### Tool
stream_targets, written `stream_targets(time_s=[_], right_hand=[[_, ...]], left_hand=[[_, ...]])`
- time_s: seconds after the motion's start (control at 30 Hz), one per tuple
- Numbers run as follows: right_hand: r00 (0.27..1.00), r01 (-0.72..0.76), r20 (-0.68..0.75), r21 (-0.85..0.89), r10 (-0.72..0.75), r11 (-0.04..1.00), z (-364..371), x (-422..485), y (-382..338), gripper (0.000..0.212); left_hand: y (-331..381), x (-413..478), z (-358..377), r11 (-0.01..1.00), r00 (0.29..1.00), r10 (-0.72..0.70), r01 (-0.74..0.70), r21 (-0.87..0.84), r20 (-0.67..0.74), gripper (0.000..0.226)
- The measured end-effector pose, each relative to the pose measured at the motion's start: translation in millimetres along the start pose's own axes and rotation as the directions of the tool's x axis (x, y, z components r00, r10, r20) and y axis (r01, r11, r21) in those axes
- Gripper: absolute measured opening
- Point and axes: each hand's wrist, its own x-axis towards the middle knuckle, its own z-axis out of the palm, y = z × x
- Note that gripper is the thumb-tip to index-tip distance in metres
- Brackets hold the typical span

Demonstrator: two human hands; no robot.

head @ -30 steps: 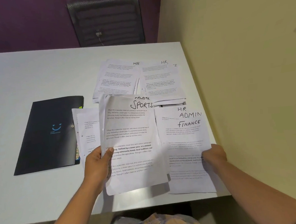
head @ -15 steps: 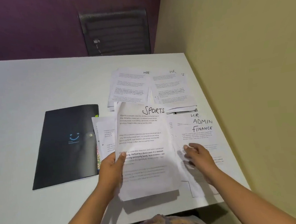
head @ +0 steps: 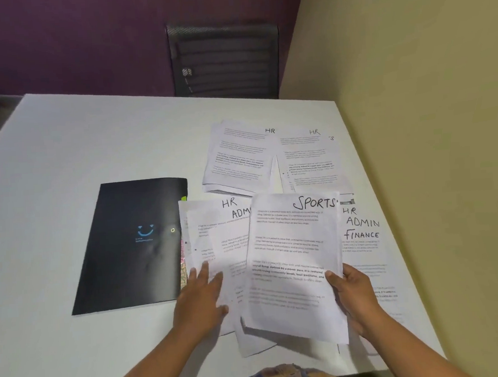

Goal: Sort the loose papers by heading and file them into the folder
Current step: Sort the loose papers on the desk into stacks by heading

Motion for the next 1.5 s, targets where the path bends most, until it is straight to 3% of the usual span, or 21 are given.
stream_targets(time_s=[0.07,0.27,0.43,0.53,0.63,0.73,0.77,0.8,0.9,0.93,1.03,1.1,1.2,1.3,1.4,1.5], right_hand=[[1.0,0.0,-0.02,-0.01,0.0,1.0,-12,11,-6,0.017],[0.999,0.035,-0.003,-0.069,-0.036,0.997,-35,39,-20,0.019],[0.997,0.078,0.024,-0.081,-0.076,0.994,-39,52,-28,0.017],[0.991,0.112,0.082,-0.106,-0.104,0.988,-39,54,-32,0.018],[0.981,0.137,0.138,-0.02,-0.133,0.99,-37,52,-38,0.019],[0.961,0.188,0.196,0.048,-0.193,0.981,-32,49,-49,0.019],[0.955,0.208,0.202,0.067,-0.217,0.976,-29,46,-53,0.019],[0.947,0.242,0.201,0.067,-0.251,0.968,-27,44,-58,0.019],[0.92,0.354,0.184,-0.01,-0.346,0.935,-23,43,-67,0.011],[0.911,0.379,0.178,-0.009,-0.372,0.925,-22,42,-71,0.008],[0.893,0.428,0.156,-0.011,-0.421,0.904,-22,42,-77,0.02],[0.885,0.453,0.14,-0.035,-0.444,0.891,-20,41,-81,0.022],[0.892,0.424,0.206,-0.072,-0.402,0.903,-13,49,-74,0.029],[0.904,0.373,0.278,-0.145,-0.324,0.917,-4,56,-65,0.028],[0.92,0.376,0.187,-0.179,-0.343,0.909,-1,64,-70,0.015],[0.92,0.382,0.154,-0.141,-0.361,0.913,2,71,-79,0.007]], left_hand=[[4,1,10,0.998,0.995,0.03,-0.036,0.054,0.097,0.083],[12,6,14,0.99,0.99,0.08,-0.093,0.11,0.113,0.082],[9,3,8,0.995,0.993,0.095,-0.097,0.029,0.076,0.078],[25,6,-8,0.972,0.994,0.065,-0.084,-0.221,-0.091,0.074],[63,16,-46,0.819,0.978,-0.083,-0.043,-0.572,-0.192,0.082],[101,28,-87,0.455,0.983,-0.163,0.002,-0.891,-0.081,0.093],[110,32,-98,0.318,0.99,-0.138,0.004,-0.948,-0.042,0.086],[116,36,-104,0.248,0.993,-0.111,-0.02,-0.969,-0.049,0.07],[126,42,-114,0.281,0.98,-0.12,-0.119,-0.952,-0.158,0.017],[128,42,-116,0.306,0.969,-0.132,-0.162,-0.938,-0.21,0.009],[134,34,-126,0.411,0.903,-0.087,-0.353,-0.841,-0.421,0.01],[136,31,-127,0.51,0.878,-0.029,-0.398,-0.763,-0.477,0.023],[129,40,-113,0.57,0.915,-0.013,-0.325,-0.754,-0.404,0.03],[123,54,-98,0.505,0.96,-0.077,-0.195,-0.841,-0.269,0.023],[123,59,-96,0.519,0.954,-0.138,-0.16,-0.84,-0.267,0.012],[122,69,-105,0.411,0.945,-0.194,-0.165,-0.897,-0.263,0.011]])
